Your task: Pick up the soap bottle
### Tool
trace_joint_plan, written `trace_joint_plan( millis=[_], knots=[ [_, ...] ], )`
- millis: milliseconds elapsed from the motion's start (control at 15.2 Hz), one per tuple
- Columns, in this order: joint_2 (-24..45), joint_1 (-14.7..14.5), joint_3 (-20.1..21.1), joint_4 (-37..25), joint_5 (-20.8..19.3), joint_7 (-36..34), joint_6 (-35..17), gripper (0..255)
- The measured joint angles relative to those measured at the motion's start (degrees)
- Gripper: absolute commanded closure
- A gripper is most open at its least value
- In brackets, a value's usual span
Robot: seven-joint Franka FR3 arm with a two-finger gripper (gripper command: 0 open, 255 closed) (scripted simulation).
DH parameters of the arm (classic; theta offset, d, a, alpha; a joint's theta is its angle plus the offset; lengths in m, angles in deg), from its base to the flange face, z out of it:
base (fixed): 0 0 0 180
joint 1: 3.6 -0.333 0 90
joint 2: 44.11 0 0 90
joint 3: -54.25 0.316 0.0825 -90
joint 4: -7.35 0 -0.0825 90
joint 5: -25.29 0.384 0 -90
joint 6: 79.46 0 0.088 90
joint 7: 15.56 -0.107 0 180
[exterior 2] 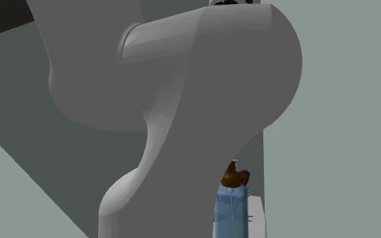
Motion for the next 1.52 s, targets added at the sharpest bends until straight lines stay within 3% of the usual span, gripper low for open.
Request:
trace_joint_plan(
  millis=[198,726,1254,1518],
  knots=[
    [-0.59,0.03,-0.23,2.73,-0.14,0.37,-2.00,0],
    [0.69,-0.43,-0.14,16.43,-0.09,0.98,-16.14,0],
    [8.40,-0.77,-0.56,27.31,-0.20,2.19,-33.85,0],
    [13.76,-0.96,-0.77,29.83,-0.17,2.67,-41.50,0]
  ],
)
